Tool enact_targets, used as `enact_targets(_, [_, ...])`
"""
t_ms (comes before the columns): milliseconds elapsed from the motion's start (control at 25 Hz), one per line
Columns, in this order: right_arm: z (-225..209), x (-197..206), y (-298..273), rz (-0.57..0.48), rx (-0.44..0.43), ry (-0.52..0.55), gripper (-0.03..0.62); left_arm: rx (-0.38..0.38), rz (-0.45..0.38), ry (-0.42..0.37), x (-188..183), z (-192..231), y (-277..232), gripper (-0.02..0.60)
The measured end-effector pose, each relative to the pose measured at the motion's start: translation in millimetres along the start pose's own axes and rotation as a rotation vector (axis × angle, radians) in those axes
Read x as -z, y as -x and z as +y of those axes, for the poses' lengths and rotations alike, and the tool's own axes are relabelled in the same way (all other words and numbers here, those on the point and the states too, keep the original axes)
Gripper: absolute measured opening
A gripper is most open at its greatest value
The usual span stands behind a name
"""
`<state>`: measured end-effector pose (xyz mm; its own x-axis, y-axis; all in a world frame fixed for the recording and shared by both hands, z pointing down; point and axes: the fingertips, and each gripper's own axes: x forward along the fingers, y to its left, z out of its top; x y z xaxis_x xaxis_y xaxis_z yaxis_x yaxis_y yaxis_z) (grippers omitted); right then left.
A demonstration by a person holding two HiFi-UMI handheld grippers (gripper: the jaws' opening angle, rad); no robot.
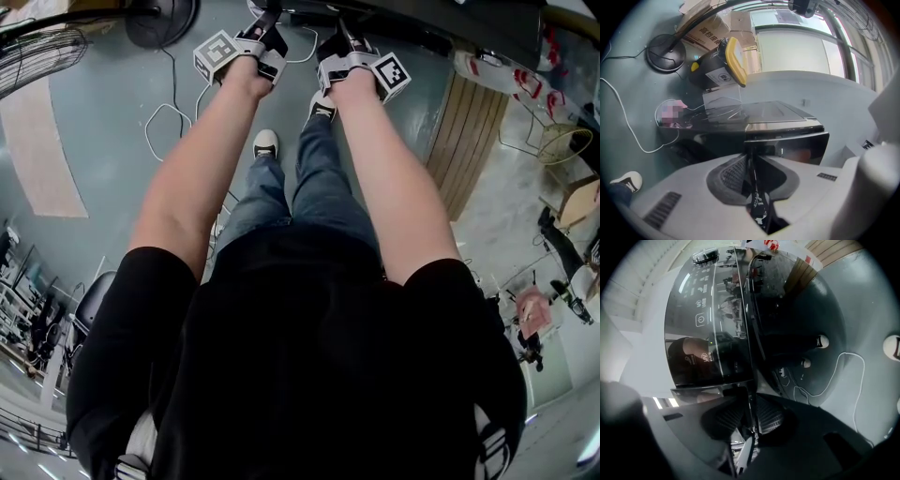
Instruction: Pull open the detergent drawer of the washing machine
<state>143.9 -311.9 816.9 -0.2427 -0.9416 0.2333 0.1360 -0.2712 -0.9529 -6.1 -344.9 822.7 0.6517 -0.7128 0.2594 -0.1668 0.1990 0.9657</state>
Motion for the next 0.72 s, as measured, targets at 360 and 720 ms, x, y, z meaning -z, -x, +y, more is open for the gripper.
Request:
enact_targets(360, [-5,-2,6,0.028,-0.001,0.022,0.069,-0.022,0.011,-0.046,5,0,5,0.060])
enact_targets(720, [-18,12,40,0.032,-0.007,0.018,0.071,0.001,0.046,-0.054,26,8,38,0.057])
